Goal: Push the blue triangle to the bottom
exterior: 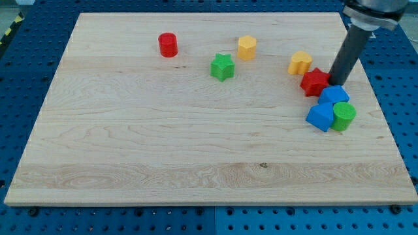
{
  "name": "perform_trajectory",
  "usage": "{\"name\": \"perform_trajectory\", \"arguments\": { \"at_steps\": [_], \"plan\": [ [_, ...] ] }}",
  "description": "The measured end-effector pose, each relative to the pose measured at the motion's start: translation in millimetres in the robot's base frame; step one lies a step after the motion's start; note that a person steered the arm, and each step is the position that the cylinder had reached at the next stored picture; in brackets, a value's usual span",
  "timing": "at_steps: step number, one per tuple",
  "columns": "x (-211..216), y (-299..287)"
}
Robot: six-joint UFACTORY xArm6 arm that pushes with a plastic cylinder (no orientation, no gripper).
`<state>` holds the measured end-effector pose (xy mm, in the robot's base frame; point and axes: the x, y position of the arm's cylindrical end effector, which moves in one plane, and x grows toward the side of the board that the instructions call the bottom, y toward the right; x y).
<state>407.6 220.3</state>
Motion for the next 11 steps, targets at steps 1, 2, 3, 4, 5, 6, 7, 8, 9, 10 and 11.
{"name": "perform_trajectory", "arguments": {
  "at_steps": [1,2,3,4,5,6,7,8,9,10,11],
  "plan": [
    [7,-20],
    [7,-7],
    [7,31],
    [28,37],
    [58,18],
    [62,-15],
    [63,-48],
    [66,-71],
    [84,-67],
    [86,-43],
    [64,-38]
  ]
}}
